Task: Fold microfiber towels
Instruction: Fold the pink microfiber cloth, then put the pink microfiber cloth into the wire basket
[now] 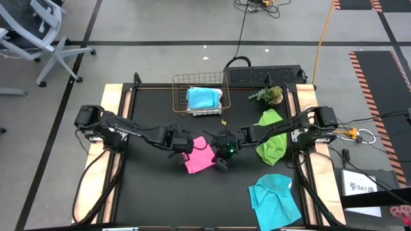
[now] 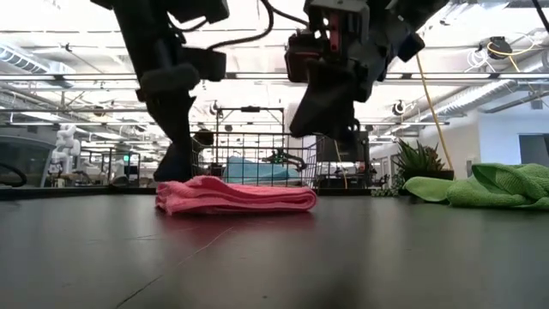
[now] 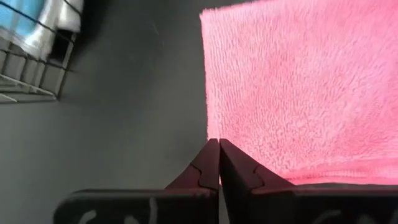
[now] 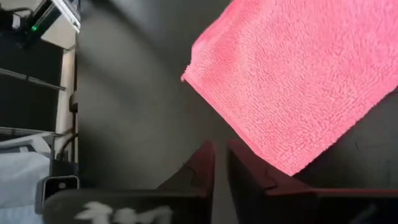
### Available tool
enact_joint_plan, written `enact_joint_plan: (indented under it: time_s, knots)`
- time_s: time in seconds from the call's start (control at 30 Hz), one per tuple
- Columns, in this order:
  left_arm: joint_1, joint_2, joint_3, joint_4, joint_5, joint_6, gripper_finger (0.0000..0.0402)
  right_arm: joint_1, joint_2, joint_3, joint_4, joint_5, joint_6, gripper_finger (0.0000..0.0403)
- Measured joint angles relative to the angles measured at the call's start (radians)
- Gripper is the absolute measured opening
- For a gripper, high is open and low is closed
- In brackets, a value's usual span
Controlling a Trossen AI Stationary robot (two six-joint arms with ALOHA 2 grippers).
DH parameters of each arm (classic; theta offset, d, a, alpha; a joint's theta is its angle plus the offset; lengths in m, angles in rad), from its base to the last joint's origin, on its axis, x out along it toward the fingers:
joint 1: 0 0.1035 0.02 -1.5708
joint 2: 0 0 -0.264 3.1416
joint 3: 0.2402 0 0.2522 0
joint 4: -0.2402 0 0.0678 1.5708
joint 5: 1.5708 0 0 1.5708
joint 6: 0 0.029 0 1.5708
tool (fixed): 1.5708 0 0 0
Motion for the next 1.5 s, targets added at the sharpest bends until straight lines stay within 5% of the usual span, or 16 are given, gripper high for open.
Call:
enact_joint_plan:
  time_s: [0.33,0.57,0.87,1.37,1.5]
  knots:
    - [0.032,-0.017,0.0,0.007,0.066,-0.011,0.0007,-0.021,0.094,0.0,0.021,-0.006,0.137,0.0157]
    - [0.082,-0.017,0.0,0.007,0.135,-0.018,0.0061,-0.052,0.09,-0.001,0.015,-0.039,0.129,0.0206]
    - [0.088,-0.017,0.0,0.006,0.136,-0.026,0.0117,-0.059,0.101,0.0,-0.001,-0.052,0.107,0.0217]
    - [0.088,-0.017,0.0,0.006,0.137,-0.038,0.012,-0.098,0.111,-0.043,-0.022,-0.057,0.095,0.0217]
    - [0.115,-0.016,0.0,0.008,0.221,-0.071,0.012,-0.097,0.112,-0.045,0.008,-0.056,0.106,0.0217]
